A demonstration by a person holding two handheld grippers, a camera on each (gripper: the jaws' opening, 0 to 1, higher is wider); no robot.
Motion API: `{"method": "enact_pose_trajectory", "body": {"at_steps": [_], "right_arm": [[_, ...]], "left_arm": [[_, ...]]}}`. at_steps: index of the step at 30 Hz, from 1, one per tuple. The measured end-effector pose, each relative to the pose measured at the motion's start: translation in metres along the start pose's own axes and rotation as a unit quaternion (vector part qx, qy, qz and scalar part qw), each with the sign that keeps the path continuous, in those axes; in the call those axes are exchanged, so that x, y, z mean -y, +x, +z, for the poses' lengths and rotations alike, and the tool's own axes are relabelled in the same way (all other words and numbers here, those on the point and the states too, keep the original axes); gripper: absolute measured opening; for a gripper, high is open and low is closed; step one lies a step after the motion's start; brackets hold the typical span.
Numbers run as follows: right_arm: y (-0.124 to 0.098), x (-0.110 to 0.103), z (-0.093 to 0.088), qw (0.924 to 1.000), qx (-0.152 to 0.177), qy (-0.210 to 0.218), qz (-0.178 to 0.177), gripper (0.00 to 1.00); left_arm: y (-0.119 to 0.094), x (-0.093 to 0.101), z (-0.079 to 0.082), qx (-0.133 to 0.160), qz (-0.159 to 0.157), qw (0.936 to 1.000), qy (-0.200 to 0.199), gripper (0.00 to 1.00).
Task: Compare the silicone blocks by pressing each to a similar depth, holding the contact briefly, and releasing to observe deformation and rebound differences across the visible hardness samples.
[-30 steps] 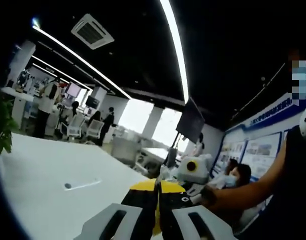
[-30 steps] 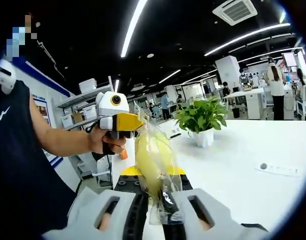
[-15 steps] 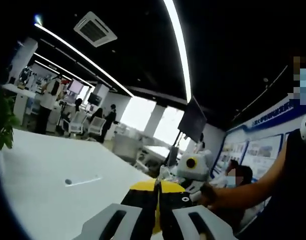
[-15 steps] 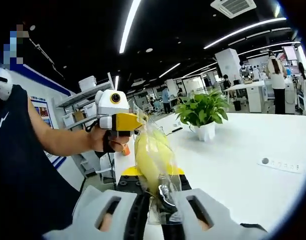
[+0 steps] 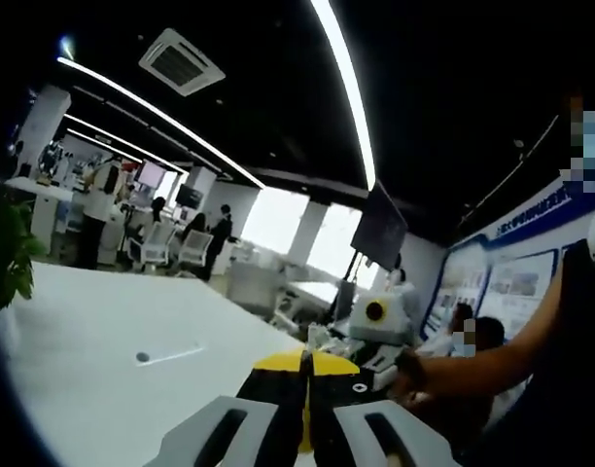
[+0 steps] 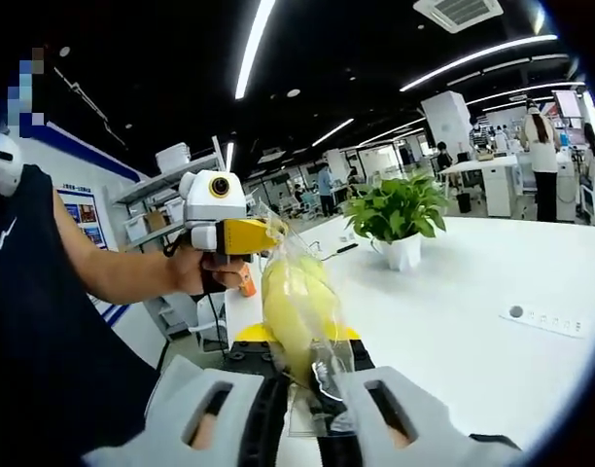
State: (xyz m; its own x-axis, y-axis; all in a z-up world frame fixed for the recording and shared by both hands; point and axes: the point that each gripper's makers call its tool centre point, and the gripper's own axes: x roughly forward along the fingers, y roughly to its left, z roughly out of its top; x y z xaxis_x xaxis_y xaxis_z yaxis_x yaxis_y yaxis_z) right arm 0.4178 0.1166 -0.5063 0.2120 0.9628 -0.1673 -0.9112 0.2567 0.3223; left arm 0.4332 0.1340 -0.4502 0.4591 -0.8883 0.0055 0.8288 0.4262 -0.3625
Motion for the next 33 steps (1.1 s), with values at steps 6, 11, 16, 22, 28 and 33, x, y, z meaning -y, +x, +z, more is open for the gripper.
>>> {"method": "enact_pose_trajectory", "body": {"at_steps": [6,11,16,22,28,33], "right_arm": [[-0.004,0.002,-0.008,0.9997,0.008,-0.021,-0.003,0.05],[-0.008,0.003,-0.009,0.9998,0.015,-0.011,-0.007,0.08],[-0.013,0.006,-0.008,0.9997,0.021,-0.011,-0.012,0.10],[-0.016,0.010,-0.007,0.9992,0.030,-0.019,-0.020,0.13],[-0.017,0.012,-0.002,0.9985,0.051,-0.011,-0.015,0.16],[-0.018,0.019,-0.003,0.9978,0.060,-0.002,-0.029,0.25]], "left_arm": [[0.003,0.003,-0.007,-0.005,0.004,0.9998,-0.021,0.00],[0.008,0.003,-0.008,-0.001,0.006,0.9996,-0.028,0.00],[0.012,0.004,-0.008,-0.001,0.002,0.9999,-0.015,0.00],[0.017,0.005,-0.006,0.004,-0.004,0.9990,-0.044,0.00],[0.022,0.007,0.001,0.018,-0.013,0.9992,-0.033,0.00],[0.028,0.009,0.003,0.025,-0.018,0.9988,-0.038,0.00]]}}
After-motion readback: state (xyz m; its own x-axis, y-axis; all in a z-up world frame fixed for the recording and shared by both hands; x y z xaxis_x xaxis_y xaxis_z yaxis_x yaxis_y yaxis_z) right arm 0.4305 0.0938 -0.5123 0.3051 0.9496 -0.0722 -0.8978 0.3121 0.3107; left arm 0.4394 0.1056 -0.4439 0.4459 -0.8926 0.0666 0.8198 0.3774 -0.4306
